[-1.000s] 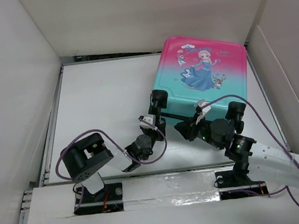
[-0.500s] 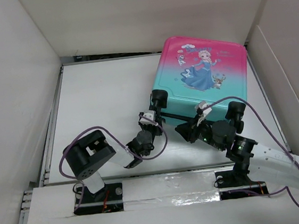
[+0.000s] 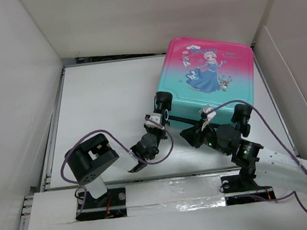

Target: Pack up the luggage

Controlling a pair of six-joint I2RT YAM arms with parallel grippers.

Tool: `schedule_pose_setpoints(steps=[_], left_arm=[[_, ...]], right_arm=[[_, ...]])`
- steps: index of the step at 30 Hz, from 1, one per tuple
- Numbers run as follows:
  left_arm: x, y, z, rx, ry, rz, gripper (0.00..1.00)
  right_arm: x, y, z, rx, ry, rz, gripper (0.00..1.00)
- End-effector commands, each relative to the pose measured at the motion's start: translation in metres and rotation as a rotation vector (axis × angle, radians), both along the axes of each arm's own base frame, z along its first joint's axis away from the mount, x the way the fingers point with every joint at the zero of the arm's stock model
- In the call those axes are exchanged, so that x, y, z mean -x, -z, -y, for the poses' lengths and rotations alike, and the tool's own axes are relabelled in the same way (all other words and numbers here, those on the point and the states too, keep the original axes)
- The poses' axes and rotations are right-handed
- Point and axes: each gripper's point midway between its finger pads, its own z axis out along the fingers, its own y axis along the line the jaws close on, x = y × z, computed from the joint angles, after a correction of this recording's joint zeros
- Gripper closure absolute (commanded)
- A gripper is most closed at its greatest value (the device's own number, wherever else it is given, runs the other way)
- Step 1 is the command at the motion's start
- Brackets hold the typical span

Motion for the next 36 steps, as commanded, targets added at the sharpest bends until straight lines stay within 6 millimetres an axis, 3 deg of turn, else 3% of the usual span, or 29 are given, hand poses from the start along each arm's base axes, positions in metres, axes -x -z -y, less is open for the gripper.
schedule_pose_setpoints(steps=[1, 4, 6, 12, 13, 16, 21, 24, 33, 36], left_arm=[[0.000, -0.153, -0.006, 0.549, -0.035, 0.348, 1.00], [-0.004, -0.154, -0.016, 0.536, -0.061, 0.364, 1.00], [-0.004, -0.153, -0.021, 0.535, -0.062, 0.363, 1.00], [-0.001, -0.146, -0.038, 0.483, -0.088, 0.354, 1.00], [0.001, -0.146, -0.040, 0.481, -0.088, 0.353, 1.00], [0.002, -0.138, -0.046, 0.468, -0.097, 0.339, 1.00], [-0.005, -0.131, -0.058, 0.438, -0.139, 0.338, 1.00], [-0.009, -0.126, -0.066, 0.414, -0.162, 0.335, 1.00], [-0.024, -0.129, -0.104, 0.346, -0.277, 0.366, 1.00], [-0.030, -0.134, -0.117, 0.305, -0.314, 0.393, 1.00]], right_arm=[[-0.001, -0.011, -0.002, -0.041, -0.005, 0.024, 0.77], [-0.001, -0.015, 0.000, -0.051, -0.001, 0.031, 0.76], [-0.003, -0.019, 0.002, -0.062, 0.016, 0.038, 0.69], [-0.019, -0.040, -0.001, -0.089, 0.083, 0.056, 0.24], [-0.023, -0.053, -0.004, -0.114, 0.093, 0.073, 0.21], [-0.036, -0.064, -0.023, -0.135, 0.096, 0.059, 0.10], [-0.043, -0.079, -0.053, -0.197, 0.053, 0.037, 0.07], [-0.053, -0.082, -0.055, -0.224, 0.087, 0.049, 0.07], [-0.054, -0.073, -0.025, -0.178, 0.196, 0.038, 0.07], [-0.053, -0.075, -0.027, -0.158, 0.184, 0.028, 0.04]])
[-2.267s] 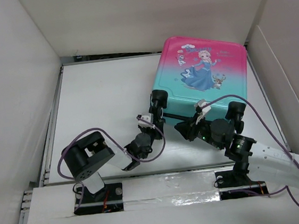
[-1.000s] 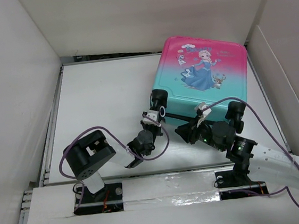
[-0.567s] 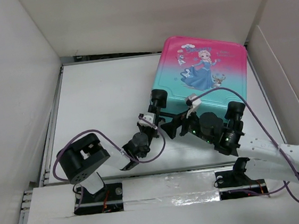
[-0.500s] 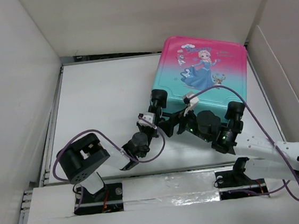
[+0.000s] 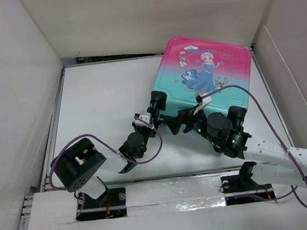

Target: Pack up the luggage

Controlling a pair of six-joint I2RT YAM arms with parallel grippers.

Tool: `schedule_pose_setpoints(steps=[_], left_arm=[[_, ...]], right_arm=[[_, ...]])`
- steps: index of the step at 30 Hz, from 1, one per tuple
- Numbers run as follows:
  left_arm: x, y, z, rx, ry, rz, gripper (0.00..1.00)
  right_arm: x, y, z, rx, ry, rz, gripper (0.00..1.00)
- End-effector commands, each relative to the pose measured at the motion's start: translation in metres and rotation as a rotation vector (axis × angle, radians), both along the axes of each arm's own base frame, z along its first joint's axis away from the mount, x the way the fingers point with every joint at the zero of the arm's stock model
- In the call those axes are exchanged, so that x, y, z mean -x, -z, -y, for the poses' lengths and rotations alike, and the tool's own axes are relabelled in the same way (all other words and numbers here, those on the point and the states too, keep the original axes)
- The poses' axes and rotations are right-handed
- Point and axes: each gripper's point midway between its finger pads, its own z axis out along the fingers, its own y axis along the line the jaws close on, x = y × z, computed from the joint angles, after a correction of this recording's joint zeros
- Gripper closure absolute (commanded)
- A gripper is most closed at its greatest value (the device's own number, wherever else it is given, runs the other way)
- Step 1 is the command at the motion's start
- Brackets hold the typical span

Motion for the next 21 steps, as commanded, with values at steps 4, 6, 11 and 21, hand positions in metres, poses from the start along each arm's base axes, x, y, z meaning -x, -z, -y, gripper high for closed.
schedule_pose_setpoints(steps=[4, 6, 11, 21], left_arm=[[-0.019, -0.135, -0.070, 0.414, -0.238, 0.378, 1.00], [-0.019, -0.137, -0.074, 0.419, -0.228, 0.384, 1.00], [-0.016, -0.134, -0.071, 0.420, -0.201, 0.364, 1.00], [-0.013, -0.130, -0.079, 0.451, -0.198, 0.354, 1.00]], right_arm=[[-0.011, -0.017, -0.022, -0.067, -0.009, -0.013, 0.00], [-0.020, -0.026, -0.031, -0.122, -0.002, -0.031, 0.00], [-0.031, -0.039, -0.069, -0.271, -0.058, -0.064, 0.00], [-0.063, -0.002, -0.103, -0.511, -0.083, -0.284, 0.00]])
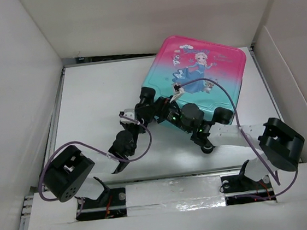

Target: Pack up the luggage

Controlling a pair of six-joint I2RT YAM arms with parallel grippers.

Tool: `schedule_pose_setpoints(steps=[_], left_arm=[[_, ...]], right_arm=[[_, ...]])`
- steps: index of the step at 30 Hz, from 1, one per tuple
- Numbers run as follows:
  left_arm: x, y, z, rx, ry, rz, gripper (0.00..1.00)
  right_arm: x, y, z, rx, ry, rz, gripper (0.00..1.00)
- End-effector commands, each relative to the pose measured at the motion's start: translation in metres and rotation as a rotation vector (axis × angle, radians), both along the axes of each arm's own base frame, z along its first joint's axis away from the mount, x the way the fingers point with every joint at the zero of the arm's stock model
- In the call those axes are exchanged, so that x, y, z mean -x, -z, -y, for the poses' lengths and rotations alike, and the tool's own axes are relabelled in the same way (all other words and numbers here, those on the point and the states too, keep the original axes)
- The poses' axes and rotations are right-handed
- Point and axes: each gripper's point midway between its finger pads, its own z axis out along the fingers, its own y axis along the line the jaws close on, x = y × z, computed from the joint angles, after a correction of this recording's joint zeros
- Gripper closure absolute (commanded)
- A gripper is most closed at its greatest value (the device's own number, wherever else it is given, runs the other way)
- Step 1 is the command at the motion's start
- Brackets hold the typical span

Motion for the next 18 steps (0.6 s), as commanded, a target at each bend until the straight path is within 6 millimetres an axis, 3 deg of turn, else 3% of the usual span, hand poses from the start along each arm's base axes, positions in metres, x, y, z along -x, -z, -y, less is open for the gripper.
schedule_pose_setpoints(steps=[1, 3, 4, 6, 8, 12, 14, 15, 18], left_arm=[[0.002, -0.110, -0.035, 0.325, -0.124, 0.350, 1.00], [0.002, -0.110, -0.038, 0.331, -0.124, 0.353, 1.00], [0.003, -0.110, -0.038, 0.329, -0.121, 0.353, 1.00], [0.002, -0.110, -0.040, 0.334, -0.127, 0.352, 1.00], [0.000, -0.111, -0.041, 0.332, -0.126, 0.354, 1.00], [-0.003, -0.109, -0.040, 0.336, -0.123, 0.351, 1.00], [-0.002, -0.108, -0.042, 0.344, -0.128, 0.350, 1.00], [-0.001, -0.108, -0.044, 0.353, -0.133, 0.351, 1.00], [0.005, -0.111, -0.053, 0.401, -0.139, 0.353, 1.00]], right_arm=[[-0.026, 0.029, -0.001, -0.098, 0.035, -0.164, 0.00], [-0.029, 0.031, 0.007, -0.118, 0.077, -0.176, 0.00], [-0.027, 0.043, 0.010, -0.098, 0.102, -0.195, 0.00], [-0.017, 0.050, 0.016, -0.069, 0.133, -0.200, 0.00], [-0.020, 0.059, 0.026, -0.048, 0.180, -0.213, 0.00], [-0.012, 0.074, 0.023, -0.014, 0.167, -0.224, 0.00], [-0.006, 0.075, 0.024, 0.025, 0.193, -0.200, 0.01], [-0.004, 0.063, 0.030, 0.048, 0.206, -0.142, 0.01], [0.001, 0.066, 0.052, 0.135, 0.280, -0.130, 0.05]])
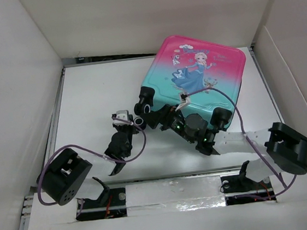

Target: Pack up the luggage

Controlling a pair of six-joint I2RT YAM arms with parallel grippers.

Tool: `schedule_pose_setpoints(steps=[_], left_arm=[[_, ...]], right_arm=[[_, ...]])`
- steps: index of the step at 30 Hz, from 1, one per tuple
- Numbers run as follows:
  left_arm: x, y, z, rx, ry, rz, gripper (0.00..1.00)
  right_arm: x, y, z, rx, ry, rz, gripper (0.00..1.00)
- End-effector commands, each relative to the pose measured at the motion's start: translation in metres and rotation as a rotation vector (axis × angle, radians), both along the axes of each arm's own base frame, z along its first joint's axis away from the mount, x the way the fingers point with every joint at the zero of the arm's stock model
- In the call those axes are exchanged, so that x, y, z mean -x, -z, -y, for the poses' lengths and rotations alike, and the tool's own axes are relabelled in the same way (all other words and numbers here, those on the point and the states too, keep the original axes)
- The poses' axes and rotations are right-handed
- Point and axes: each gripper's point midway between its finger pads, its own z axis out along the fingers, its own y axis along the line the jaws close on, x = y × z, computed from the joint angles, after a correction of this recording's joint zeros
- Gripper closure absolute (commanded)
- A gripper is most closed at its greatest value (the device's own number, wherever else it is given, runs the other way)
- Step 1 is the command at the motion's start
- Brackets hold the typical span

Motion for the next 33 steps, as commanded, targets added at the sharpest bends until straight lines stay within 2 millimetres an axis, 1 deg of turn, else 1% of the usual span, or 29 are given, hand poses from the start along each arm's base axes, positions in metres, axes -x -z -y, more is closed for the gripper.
schedule_pose_setpoints(steps=[1, 2, 3, 4, 5, 6, 7, 8, 9, 10, 11, 12, 13, 14, 15, 16, 17, 18, 19, 20, 22, 23, 25, 26, 27, 28, 30, 31, 33], left_arm=[[0.012, -0.117, -0.015, 0.389, -0.011, 0.382, 1.00], [0.014, -0.122, -0.015, 0.411, -0.003, 0.373, 0.98], [0.016, -0.122, -0.015, 0.428, 0.004, 0.357, 0.92], [0.017, -0.125, -0.013, 0.451, 0.018, 0.342, 0.75], [0.022, -0.125, -0.011, 0.483, 0.042, 0.305, 0.65], [0.025, -0.129, -0.008, 0.499, 0.068, 0.297, 0.54], [0.031, -0.135, -0.003, 0.516, 0.114, 0.297, 0.38], [0.034, -0.148, -0.004, 0.555, 0.126, 0.293, 0.28], [0.036, -0.143, -0.004, 0.550, 0.124, 0.264, 0.28], [0.035, -0.156, -0.002, 0.563, 0.131, 0.263, 0.23], [0.035, -0.153, -0.001, 0.534, 0.130, 0.229, 0.22], [0.034, -0.156, 0.000, 0.518, 0.130, 0.219, 0.21], [0.033, -0.172, 0.003, 0.511, 0.142, 0.230, 0.18], [0.031, -0.164, 0.006, 0.471, 0.141, 0.188, 0.17], [0.031, -0.165, 0.007, 0.460, 0.147, 0.181, 0.16], [0.032, -0.173, 0.012, 0.437, 0.175, 0.193, 0.11], [0.029, -0.165, 0.018, 0.398, 0.185, 0.158, 0.10], [0.026, -0.163, 0.021, 0.360, 0.188, 0.132, 0.10], [0.024, -0.179, 0.031, 0.339, 0.231, 0.141, 0.09], [0.017, -0.156, 0.039, 0.235, 0.238, 0.066, 0.08], [0.012, -0.159, 0.052, 0.151, 0.282, 0.031, 0.07], [0.005, -0.148, 0.056, 0.090, 0.281, 0.007, 0.07], [-0.001, -0.148, 0.059, 0.055, 0.276, -0.001, 0.07], [-0.007, -0.142, 0.058, 0.038, 0.264, -0.011, 0.07], [-0.009, -0.140, 0.059, 0.022, 0.262, -0.016, 0.07], [-0.013, -0.142, 0.059, 0.019, 0.260, -0.015, 0.07], [-0.021, -0.130, 0.055, -0.010, 0.226, -0.060, 0.08], [-0.028, -0.125, 0.047, -0.025, 0.180, -0.080, 0.09], [-0.029, -0.122, 0.044, -0.031, 0.161, -0.087, 0.09]], right_arm=[[-0.015, 0.052, 0.058, 0.208, 0.241, -0.089, 0.09], [-0.011, 0.060, 0.068, 0.243, 0.256, -0.100, 0.12], [-0.009, 0.063, 0.078, 0.277, 0.266, -0.081, 0.23], [-0.004, 0.052, 0.090, 0.266, 0.280, -0.051, 0.30], [0.002, 0.071, 0.101, 0.338, 0.278, -0.061, 0.44], [0.005, 0.071, 0.108, 0.394, 0.275, -0.031, 0.62], [0.010, 0.070, 0.112, 0.434, 0.256, -0.012, 0.80], [0.014, 0.062, 0.120, 0.494, 0.248, 0.017, 0.92], [0.015, 0.055, 0.123, 0.518, 0.246, 0.034, 0.92], [0.016, 0.047, 0.127, 0.547, 0.241, 0.059, 0.96], [0.019, 0.039, 0.134, 0.577, 0.242, 0.075, 0.96], [0.018, 0.015, 0.138, 0.579, 0.259, 0.116, 0.96], [0.014, 0.004, 0.147, 0.596, 0.286, 0.132, 0.96], [0.013, -0.003, 0.154, 0.619, 0.301, 0.144, 0.95], [0.011, -0.033, 0.165, 0.595, 0.341, 0.181, 0.92], [0.003, -0.040, 0.183, 0.609, 0.412, 0.163, 0.89], [-0.001, -0.045, 0.196, 0.627, 0.449, 0.162, 0.86], [-0.005, -0.054, 0.208, 0.627, 0.493, 0.167, 0.80], [-0.010, -0.064, 0.221, 0.624, 0.538, 0.175, 0.66], [-0.022, -0.066, 0.245, 0.635, 0.616, 0.151, 0.59], [-0.031, -0.071, 0.267, 0.638, 0.680, 0.134, 0.39], [-0.040, -0.071, 0.289, 0.638, 0.742, 0.116, 0.34], [-0.048, -0.068, 0.309, 0.637, 0.792, 0.094, 0.25], [-0.052, -0.064, 0.316, 0.638, 0.797, 0.083, 0.23], [-0.057, -0.060, 0.340, 0.645, 0.865, 0.052, 0.20], [-0.059, -0.056, 0.351, 0.638, 0.889, 0.029, 0.18], [-0.064, -0.043, 0.368, 0.635, 0.919, -0.001, 0.15], [-0.065, -0.042, 0.391, 0.625, 0.977, -0.015, 0.10], [-0.070, -0.032, 0.402, 0.621, 0.973, -0.041, 0.07]])
